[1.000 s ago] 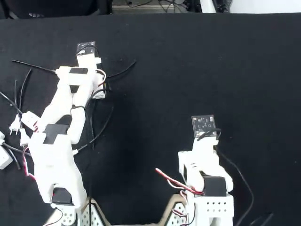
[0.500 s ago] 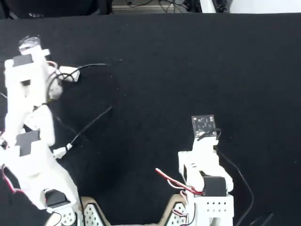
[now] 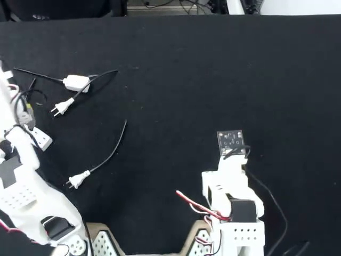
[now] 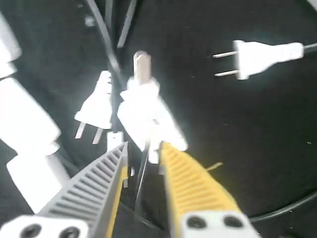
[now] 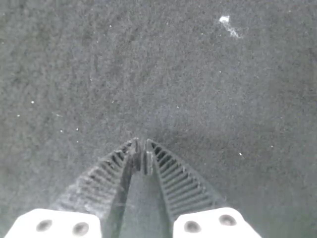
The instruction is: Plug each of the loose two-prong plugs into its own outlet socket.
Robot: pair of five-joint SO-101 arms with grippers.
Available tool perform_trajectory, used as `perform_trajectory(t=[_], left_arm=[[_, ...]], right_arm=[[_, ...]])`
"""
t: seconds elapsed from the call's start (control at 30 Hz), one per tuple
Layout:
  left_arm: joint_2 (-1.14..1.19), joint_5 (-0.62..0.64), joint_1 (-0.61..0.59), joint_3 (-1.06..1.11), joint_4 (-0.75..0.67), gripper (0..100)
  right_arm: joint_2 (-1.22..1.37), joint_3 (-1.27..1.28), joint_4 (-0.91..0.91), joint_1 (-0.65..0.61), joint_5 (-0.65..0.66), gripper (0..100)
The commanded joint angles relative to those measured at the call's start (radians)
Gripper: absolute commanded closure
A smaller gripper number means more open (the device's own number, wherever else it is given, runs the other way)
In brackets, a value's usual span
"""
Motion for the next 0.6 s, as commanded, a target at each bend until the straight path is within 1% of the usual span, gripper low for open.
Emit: perform_trajectory(t=[0.0, 0.13, 0.23, 0.27, 0.33, 0.4, 0.47, 0.57], left_arm=[[-0.060, -0.023, -0.047, -0.056, -0.003, 84], [-0.069, -0.017, -0.053, -0.064, -0.002, 83], [-0.069, -0.014, -0.047, -0.122, 0.023, 83], [-0.069, -0.012, -0.038, -0.151, 0.040, 83], [-0.069, 0.017, -0.015, -0.209, 0.094, 83], [-0.068, 0.058, 0.036, -0.268, 0.146, 83], [-0.061, 0.078, 0.107, -0.308, 0.178, 83], [-0.052, 0.081, 0.219, -0.302, 0.166, 83]], right_arm=[[-0.094, -0.001, -0.012, 0.012, 0.002, 98.7], [-0.093, -0.001, -0.167, 0.009, 0.003, 98.7], [-0.093, -0.004, -0.284, 0.009, 0.005, 98.6], [-0.093, -0.005, -0.324, 0.009, 0.017, 98.6], [-0.093, -0.005, -0.397, 0.009, 0.100, 98.6], [-0.093, -0.008, -0.477, 0.009, 0.207, 98.6], [-0.093, -0.031, -0.543, 0.003, 0.262, 98.6], [-0.093, -0.111, -0.611, -0.006, 0.218, 98.6]])
